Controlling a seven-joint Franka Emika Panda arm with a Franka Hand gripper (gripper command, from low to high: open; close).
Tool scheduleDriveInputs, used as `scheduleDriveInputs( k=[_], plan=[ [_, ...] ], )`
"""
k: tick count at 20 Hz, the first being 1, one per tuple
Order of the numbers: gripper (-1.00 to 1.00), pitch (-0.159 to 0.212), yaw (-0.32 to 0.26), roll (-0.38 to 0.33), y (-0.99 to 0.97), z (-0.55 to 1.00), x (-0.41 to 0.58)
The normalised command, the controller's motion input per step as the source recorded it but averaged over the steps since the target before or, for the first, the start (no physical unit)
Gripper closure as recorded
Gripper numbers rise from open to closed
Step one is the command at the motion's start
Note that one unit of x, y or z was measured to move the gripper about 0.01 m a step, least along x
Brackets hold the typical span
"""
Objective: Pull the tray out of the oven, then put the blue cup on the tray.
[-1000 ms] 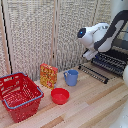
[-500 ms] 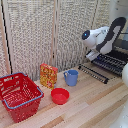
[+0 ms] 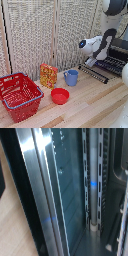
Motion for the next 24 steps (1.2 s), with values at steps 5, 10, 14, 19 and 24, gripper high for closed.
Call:
scheduleDriveInputs(
  k=[5,10,14,19,24],
  plan=[
    [-1.0,0.0,-0.002,0.008,-0.37,0.29,-0.025],
    [1.0,0.019,-0.003,0.036,-0.26,0.31,0.009],
    [1.0,0.035,-0.012,0.004,-0.09,0.06,0.044],
    [1.0,0.016,-0.023,0.029,-0.05,0.0,0.061],
    [1.0,0.001,-0.035,0.01,-0.08,0.0,0.01]
  ],
)
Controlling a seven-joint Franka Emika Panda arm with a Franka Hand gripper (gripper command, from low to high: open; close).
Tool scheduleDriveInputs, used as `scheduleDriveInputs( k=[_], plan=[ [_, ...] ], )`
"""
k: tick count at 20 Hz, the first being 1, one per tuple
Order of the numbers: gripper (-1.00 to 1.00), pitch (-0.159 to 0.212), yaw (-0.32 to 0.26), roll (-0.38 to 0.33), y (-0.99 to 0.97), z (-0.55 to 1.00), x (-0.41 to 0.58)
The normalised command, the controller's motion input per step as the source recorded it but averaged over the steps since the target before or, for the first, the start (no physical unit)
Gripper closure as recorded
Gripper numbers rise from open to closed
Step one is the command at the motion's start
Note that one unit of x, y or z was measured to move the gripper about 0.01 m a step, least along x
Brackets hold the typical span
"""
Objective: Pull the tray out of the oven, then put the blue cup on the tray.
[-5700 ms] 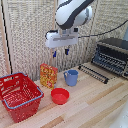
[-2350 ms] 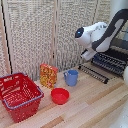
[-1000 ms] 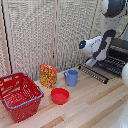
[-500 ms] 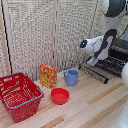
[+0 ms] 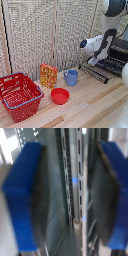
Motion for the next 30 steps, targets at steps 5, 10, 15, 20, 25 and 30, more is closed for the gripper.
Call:
scheduleDriveInputs(
  k=[5,10,15,20,25,30],
  plan=[
    [1.0,0.0,-0.065,0.038,-0.17,-0.02,-0.023],
    [1.0,-0.088,-0.021,0.244,0.41,0.03,0.032],
    [1.0,-0.107,-0.047,0.29,0.63,0.17,0.129],
    [1.0,-0.093,-0.039,0.269,0.65,0.15,0.163],
    [1.0,-0.083,-0.026,0.115,0.73,0.01,0.142],
    [-1.0,0.008,0.063,-0.018,0.11,-0.07,0.193]
  ],
)
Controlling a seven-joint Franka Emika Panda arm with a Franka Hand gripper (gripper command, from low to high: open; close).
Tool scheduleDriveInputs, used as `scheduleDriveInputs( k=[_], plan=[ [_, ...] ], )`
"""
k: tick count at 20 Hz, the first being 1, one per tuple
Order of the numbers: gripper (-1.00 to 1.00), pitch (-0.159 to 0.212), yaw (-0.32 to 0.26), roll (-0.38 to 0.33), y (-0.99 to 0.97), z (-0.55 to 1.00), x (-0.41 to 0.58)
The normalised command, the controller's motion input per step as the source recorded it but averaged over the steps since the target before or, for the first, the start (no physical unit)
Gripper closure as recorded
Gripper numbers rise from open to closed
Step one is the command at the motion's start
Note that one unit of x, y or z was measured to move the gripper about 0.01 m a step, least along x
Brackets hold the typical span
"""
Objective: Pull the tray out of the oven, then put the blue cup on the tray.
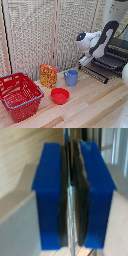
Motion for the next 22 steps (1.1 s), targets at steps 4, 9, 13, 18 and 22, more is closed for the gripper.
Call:
scheduleDriveInputs(
  k=[4,9,13,18,22],
  plan=[
    [-1.0,-0.017,0.047,0.01,-0.06,0.18,0.019],
    [-1.0,-0.078,-0.024,0.148,-0.16,0.53,-0.046],
    [-1.0,-0.051,0.042,0.275,-0.1,0.38,-0.028],
    [-1.0,0.046,0.038,0.26,0.12,0.38,-0.018],
    [-1.0,0.003,-0.09,0.265,0.35,0.36,0.0]
  ],
)
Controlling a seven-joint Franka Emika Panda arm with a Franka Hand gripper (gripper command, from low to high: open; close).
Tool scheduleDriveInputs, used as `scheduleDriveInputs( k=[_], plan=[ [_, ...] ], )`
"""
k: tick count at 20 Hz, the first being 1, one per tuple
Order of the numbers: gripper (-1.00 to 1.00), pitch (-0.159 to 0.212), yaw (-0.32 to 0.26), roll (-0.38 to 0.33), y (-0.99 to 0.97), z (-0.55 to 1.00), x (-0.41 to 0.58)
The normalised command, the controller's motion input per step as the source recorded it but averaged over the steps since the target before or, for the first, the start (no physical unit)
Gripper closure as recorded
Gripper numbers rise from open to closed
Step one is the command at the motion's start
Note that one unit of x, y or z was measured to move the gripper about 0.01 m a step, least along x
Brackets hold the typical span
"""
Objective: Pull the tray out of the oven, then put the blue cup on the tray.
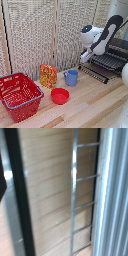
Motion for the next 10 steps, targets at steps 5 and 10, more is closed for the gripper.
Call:
scheduleDriveInputs(
  k=[5,10],
  plan=[
    [-1.0,-0.024,-0.145,0.265,0.4,0.32,0.0],
    [-1.0,-0.019,-0.146,0.264,0.4,0.33,0.0]
  ],
)
